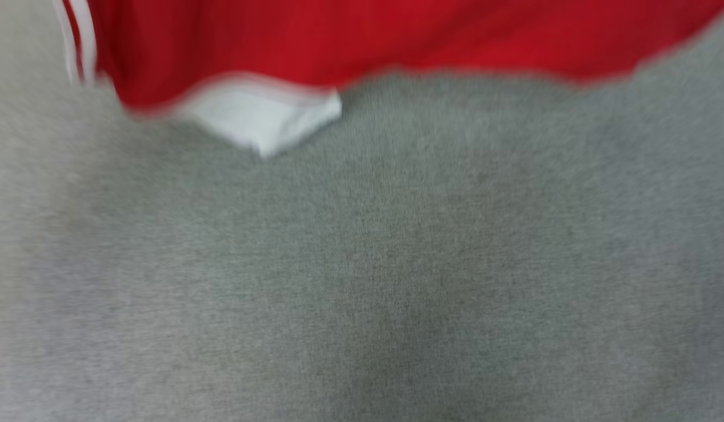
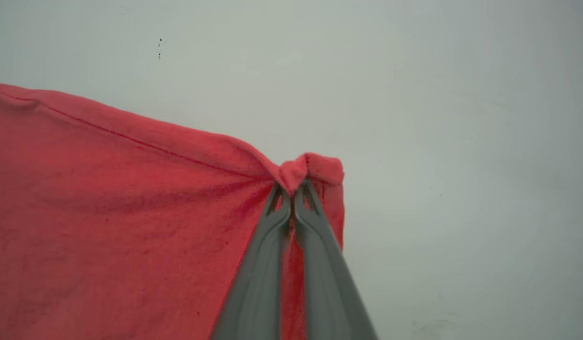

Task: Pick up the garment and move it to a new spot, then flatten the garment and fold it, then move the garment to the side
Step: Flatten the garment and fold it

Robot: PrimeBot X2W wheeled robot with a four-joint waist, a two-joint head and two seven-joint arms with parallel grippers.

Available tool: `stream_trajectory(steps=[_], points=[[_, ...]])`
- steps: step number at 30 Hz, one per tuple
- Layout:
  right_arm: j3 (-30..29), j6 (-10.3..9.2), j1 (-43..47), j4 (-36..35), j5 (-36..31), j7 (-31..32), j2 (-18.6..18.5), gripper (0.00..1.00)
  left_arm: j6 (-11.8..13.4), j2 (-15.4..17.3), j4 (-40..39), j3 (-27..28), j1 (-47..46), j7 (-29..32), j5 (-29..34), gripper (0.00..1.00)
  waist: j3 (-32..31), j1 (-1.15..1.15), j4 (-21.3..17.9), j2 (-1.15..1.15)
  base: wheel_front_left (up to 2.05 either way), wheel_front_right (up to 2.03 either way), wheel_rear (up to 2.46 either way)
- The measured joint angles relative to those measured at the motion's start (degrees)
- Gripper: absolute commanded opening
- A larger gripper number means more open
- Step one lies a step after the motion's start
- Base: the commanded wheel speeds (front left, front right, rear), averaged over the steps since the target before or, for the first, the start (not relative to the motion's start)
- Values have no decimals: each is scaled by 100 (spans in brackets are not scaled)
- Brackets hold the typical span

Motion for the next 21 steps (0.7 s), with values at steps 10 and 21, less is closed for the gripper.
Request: stream_trajectory(steps=[10,21], points=[[365,2,-1956,1908,-552,-976,447,0,-369,-634,2058,-111,-1982,-624,495,0,1114,1,-37,0,0,0,0],[545,1,-2250,3585,-1024,-2228,761,0,-664,-1330,3785,-335,-2265,-1705,532,0,1626,1,212,0,0,0,0]])
